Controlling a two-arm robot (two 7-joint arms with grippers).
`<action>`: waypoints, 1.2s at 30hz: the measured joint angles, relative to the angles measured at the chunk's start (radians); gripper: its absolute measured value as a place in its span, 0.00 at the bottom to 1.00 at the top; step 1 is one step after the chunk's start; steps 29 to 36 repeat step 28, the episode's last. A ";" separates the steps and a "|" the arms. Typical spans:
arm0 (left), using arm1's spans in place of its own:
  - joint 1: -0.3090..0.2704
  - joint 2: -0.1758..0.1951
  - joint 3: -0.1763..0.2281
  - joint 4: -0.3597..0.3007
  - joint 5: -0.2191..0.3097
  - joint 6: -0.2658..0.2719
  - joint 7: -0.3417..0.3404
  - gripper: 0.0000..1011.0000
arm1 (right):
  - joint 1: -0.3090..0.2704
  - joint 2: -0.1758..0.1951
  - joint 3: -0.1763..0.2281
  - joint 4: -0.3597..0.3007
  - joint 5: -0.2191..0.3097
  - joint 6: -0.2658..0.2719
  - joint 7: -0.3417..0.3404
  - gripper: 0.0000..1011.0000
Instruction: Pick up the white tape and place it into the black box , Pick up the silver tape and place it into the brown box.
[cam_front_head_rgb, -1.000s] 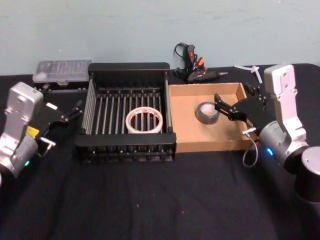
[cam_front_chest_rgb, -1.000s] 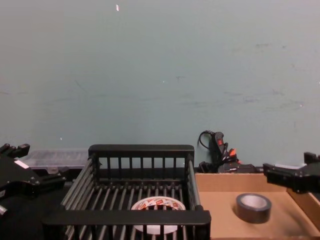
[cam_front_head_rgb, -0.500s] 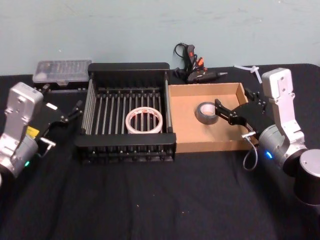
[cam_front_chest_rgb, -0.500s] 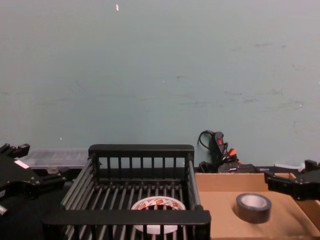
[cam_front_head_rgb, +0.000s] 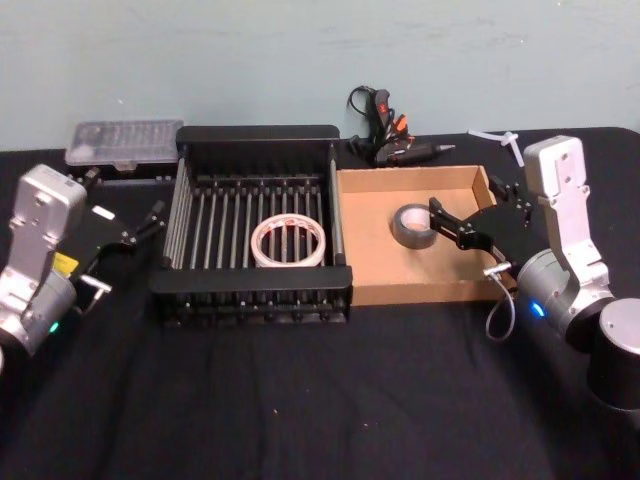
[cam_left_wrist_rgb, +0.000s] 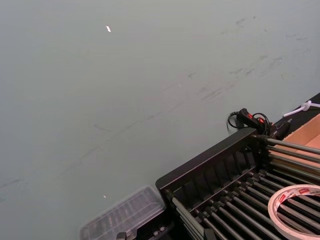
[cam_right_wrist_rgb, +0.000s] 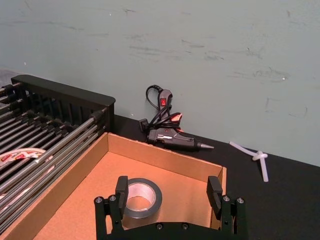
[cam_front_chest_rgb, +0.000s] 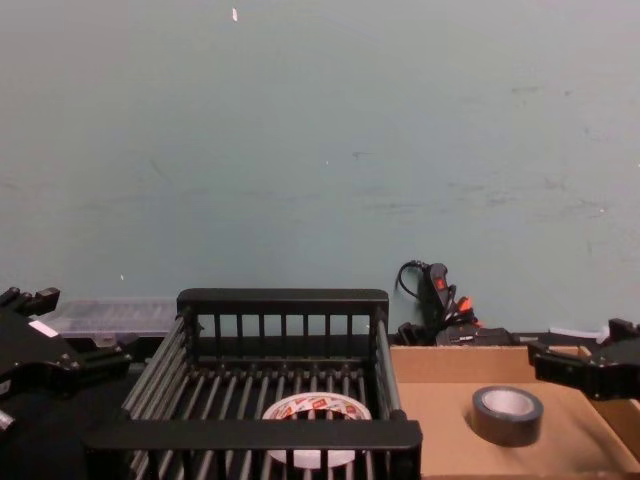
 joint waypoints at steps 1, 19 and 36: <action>0.000 0.000 0.000 0.000 0.000 0.000 0.000 0.99 | 0.000 0.000 0.000 0.000 0.000 0.000 0.000 0.99; 0.000 0.000 0.000 0.000 0.000 0.000 0.000 0.99 | 0.000 0.001 0.000 -0.001 0.002 -0.001 0.000 0.99; 0.000 0.000 0.000 0.000 0.000 0.000 0.000 0.99 | 0.000 0.001 0.000 -0.001 0.002 -0.001 0.000 0.99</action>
